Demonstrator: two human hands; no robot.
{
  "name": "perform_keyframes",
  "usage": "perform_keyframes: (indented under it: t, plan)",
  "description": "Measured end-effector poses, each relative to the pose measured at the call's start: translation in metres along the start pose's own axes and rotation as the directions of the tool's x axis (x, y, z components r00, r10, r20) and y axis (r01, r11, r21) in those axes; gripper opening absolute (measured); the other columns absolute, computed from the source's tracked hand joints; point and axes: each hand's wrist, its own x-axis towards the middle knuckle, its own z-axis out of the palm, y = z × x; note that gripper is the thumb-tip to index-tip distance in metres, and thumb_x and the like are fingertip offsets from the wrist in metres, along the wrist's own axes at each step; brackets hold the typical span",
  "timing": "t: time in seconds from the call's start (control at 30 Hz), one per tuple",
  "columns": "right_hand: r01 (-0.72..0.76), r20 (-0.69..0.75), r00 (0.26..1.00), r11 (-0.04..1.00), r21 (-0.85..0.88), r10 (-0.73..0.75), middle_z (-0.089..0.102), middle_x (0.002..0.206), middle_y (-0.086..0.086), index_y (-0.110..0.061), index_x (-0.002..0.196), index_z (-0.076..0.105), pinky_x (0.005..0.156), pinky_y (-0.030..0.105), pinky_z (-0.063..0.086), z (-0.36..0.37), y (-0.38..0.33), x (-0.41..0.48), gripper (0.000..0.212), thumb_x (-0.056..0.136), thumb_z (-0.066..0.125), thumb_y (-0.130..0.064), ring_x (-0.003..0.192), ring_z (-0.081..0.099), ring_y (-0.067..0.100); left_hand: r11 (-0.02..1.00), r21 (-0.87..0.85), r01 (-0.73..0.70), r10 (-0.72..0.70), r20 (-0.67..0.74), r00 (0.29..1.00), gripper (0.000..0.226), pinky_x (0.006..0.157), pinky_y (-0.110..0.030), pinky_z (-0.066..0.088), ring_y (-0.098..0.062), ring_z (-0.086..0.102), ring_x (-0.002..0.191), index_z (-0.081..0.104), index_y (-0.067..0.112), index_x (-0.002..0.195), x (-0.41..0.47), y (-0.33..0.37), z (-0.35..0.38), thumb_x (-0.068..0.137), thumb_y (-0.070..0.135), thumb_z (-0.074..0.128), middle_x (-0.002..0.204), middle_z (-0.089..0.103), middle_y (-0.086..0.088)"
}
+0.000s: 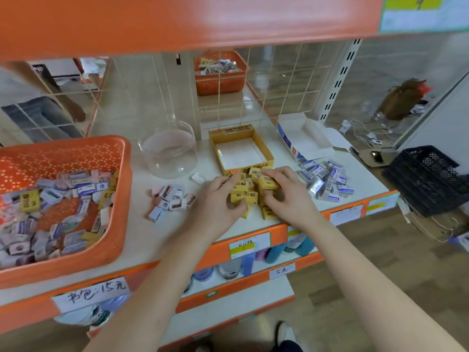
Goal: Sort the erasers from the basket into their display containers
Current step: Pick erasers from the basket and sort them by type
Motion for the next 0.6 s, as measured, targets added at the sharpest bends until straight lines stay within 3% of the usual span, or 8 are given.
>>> perform_keyframes:
  t: [0.1, 0.2, 0.3, 0.37, 0.5, 0.6]
  plan:
    - [0.027, 0.036, 0.999, 0.999, -0.027, -0.026, 0.048, 0.122, 0.003, -0.012, 0.134, 0.05, 0.081, -0.006, 0.025, 0.0, 0.0009, -0.0012, 0.062, 0.072, 0.051, -0.019, 0.097, 0.042, 0.0, 1.0, 0.008, -0.028, 0.028, -0.024, 0.999, 0.078, 0.086, -0.044, 0.051, -0.025, 0.059, 0.098, 0.039, 0.031, 0.143, 0.0009, 0.0023, 0.001, 0.07, 0.057, 0.045, 0.127, 0.045, 0.01]
    - [0.028, 0.017, 0.999, 1.0, 0.003, -0.028, 0.051, 0.125, 0.008, -0.009, 0.136, 0.048, 0.079, -0.002, 0.028, -0.0024, 0.0008, -0.0023, 0.069, 0.067, 0.047, -0.01, 0.085, 0.043, 0.003, 0.996, 0.0, -0.084, 0.084, -0.029, 0.996, 0.076, 0.083, -0.042, 0.054, -0.021, 0.063, 0.094, 0.03, 0.037, 0.144, 0.0017, 0.0036, -0.0008, 0.071, 0.051, 0.048, 0.131, 0.047, 0.008]
    - [0.033, -0.036, 0.999, 0.999, 0.026, -0.032, 0.058, 0.116, 0.007, -0.011, 0.134, 0.05, 0.084, -0.003, 0.029, -0.0019, 0.0021, -0.0025, 0.072, 0.062, 0.043, -0.005, 0.095, 0.047, 0.002, 0.994, -0.098, -0.053, 0.047, -0.061, 0.997, 0.066, 0.082, -0.038, 0.055, -0.009, 0.065, 0.081, 0.041, 0.032, 0.141, 0.0014, 0.0007, -0.0028, 0.079, 0.027, 0.064, 0.126, 0.054, 0.007]
    - [-0.001, -0.076, 0.997, 0.996, 0.094, 0.008, 0.062, 0.108, 0.0, -0.018, 0.13, 0.053, 0.086, 0.001, 0.034, -0.0028, 0.0017, -0.0039, 0.07, 0.062, 0.042, -0.005, 0.098, 0.05, 0.001, 0.988, -0.157, -0.003, -0.005, -0.051, 0.999, 0.061, 0.084, -0.035, 0.055, -0.009, 0.065, 0.081, 0.047, 0.027, 0.138, 0.0015, -0.0013, -0.0035, 0.082, 0.015, 0.068, 0.123, 0.059, 0.005]
    - [-0.036, -0.11, 0.991, 0.957, 0.287, 0.07, 0.059, 0.097, -0.015, -0.033, 0.118, 0.054, 0.077, 0.014, 0.047, -0.0032, -0.0019, -0.0069, 0.058, 0.067, 0.045, -0.006, 0.089, 0.058, 0.003, 0.994, -0.111, 0.019, -0.019, -0.001, 1.0, 0.052, 0.083, -0.021, 0.049, -0.003, 0.061, 0.078, 0.055, 0.034, 0.13, -0.0001, -0.0026, -0.0045, 0.082, 0.022, 0.07, 0.098, 0.062, 0.01]
    - [-0.016, -0.121, 0.991, 0.946, 0.323, 0.058, 0.058, 0.093, -0.008, -0.03, 0.114, 0.056, 0.07, 0.013, 0.045, -0.0025, -0.0008, -0.0067, 0.052, 0.073, 0.051, 0.001, 0.086, 0.058, 0.007, 0.998, -0.065, -0.004, 0.004, -0.009, 1.0, 0.049, 0.079, -0.021, 0.047, -0.004, 0.061, 0.079, 0.056, 0.04, 0.126, -0.0017, -0.0029, -0.0061, 0.081, 0.025, 0.069, 0.089, 0.057, 0.018]
